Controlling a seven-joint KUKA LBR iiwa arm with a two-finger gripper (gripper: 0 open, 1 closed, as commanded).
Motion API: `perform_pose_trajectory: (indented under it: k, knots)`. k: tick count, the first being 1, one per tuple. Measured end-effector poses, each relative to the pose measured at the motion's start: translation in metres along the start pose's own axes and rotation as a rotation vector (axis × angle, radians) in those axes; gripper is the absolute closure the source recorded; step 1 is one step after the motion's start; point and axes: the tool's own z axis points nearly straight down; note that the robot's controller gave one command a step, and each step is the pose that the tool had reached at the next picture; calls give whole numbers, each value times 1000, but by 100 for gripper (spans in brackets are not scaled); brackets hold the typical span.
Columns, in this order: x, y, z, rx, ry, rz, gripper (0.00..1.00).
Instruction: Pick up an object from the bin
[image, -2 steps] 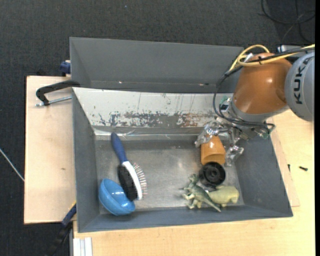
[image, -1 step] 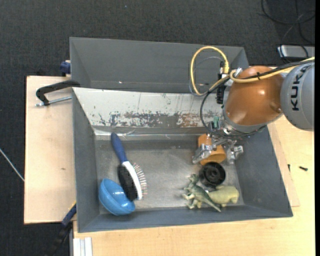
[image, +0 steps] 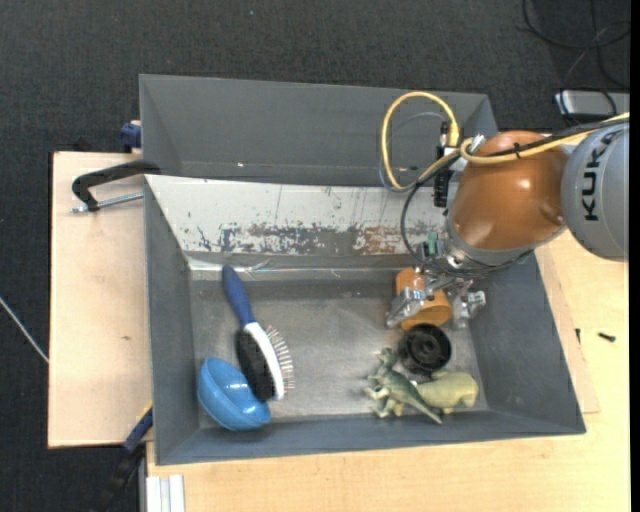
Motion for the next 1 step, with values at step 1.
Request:
perform_pose_trajectory:
  k: [1]
  knots:
    - [49,-9,-146,4,1,-351,100]
